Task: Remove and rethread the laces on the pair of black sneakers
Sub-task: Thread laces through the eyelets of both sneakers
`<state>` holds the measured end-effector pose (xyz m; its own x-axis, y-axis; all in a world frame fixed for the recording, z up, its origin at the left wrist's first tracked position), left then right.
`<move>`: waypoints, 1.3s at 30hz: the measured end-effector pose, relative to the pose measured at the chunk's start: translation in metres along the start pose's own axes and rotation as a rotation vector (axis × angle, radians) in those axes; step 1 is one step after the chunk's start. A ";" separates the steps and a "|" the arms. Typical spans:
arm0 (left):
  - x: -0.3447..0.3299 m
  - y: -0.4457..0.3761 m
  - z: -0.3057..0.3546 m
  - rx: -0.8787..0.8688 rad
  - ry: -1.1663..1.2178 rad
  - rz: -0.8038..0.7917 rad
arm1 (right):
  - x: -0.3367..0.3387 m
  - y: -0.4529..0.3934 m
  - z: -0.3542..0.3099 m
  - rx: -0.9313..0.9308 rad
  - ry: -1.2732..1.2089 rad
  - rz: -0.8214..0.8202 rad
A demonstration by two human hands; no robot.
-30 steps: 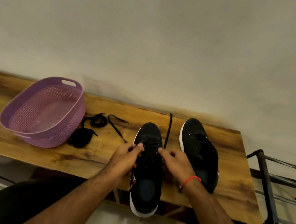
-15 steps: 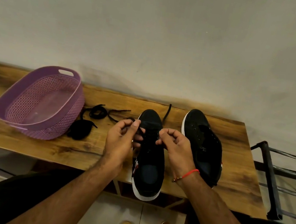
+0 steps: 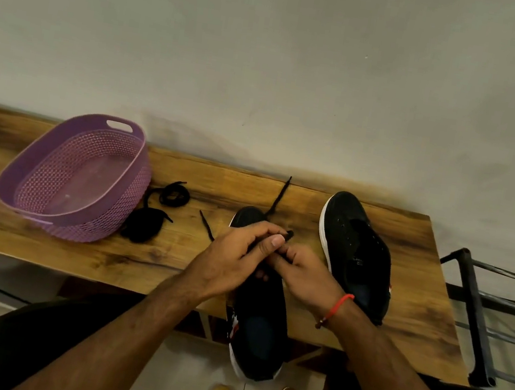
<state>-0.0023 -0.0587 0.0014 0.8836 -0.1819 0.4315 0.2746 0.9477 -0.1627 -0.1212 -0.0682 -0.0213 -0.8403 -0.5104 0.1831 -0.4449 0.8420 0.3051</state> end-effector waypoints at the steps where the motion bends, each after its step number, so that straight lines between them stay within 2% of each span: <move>1: 0.002 0.000 0.001 -0.011 -0.039 -0.004 | 0.003 -0.001 0.001 -0.025 -0.059 0.037; 6: 0.010 -0.001 -0.005 0.001 -0.153 -0.097 | 0.008 -0.005 0.002 -0.109 -0.140 0.102; 10: 0.030 -0.005 -0.008 0.035 -0.277 -0.061 | 0.023 -0.007 -0.008 -0.158 -0.170 0.187; 14: 0.050 -0.006 -0.012 0.232 -0.119 -0.033 | 0.041 -0.006 -0.006 -0.173 -0.336 0.343; 15: 0.053 -0.002 -0.014 0.333 -0.076 -0.104 | 0.042 -0.006 -0.004 -0.178 -0.345 0.369; 18: 0.055 0.021 -0.019 0.610 -0.051 -0.460 | 0.045 -0.002 0.003 -0.232 -0.341 0.407; 20: 0.054 0.026 -0.028 0.604 -0.155 -0.522 | 0.045 0.002 0.004 -0.266 -0.355 0.386; 22: 0.052 0.012 -0.035 0.431 -0.298 -0.378 | 0.043 0.004 0.003 -0.280 -0.351 0.363; 24: 0.046 0.000 -0.029 0.309 -0.228 -0.211 | 0.041 0.006 0.000 -0.282 -0.332 0.344; 26: 0.032 -0.005 -0.023 0.250 -0.115 -0.174 | 0.038 0.007 -0.002 -0.278 -0.313 0.326; 28: 0.015 -0.007 -0.023 0.191 -0.109 -0.204 | 0.038 0.008 -0.005 -0.265 -0.263 0.305; 30: 0.006 -0.005 -0.026 0.173 -0.097 -0.166 | 0.038 0.010 -0.009 -0.243 -0.214 0.285; 33: 0.007 -0.004 -0.032 0.237 0.030 -0.047 | 0.037 0.009 -0.011 -0.218 -0.174 0.247; 39: 0.005 -0.004 -0.028 0.226 0.025 -0.059 | 0.038 0.005 -0.010 -0.171 -0.111 0.232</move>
<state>0.0118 -0.0706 -0.0201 0.8785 -0.2427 0.4114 0.2368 0.9693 0.0663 -0.1525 -0.0846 -0.0036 -0.9464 -0.2773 0.1658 -0.1861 0.8874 0.4217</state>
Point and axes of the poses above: each hand's wrist, its own y-axis away from the middle knuckle, its own x-axis out of the back of the hand, z = x × y, the point moved 6 cm from there along -y, towards the middle knuckle, and after that the axes turned 5 degrees about -x, right-handed, at the moved point
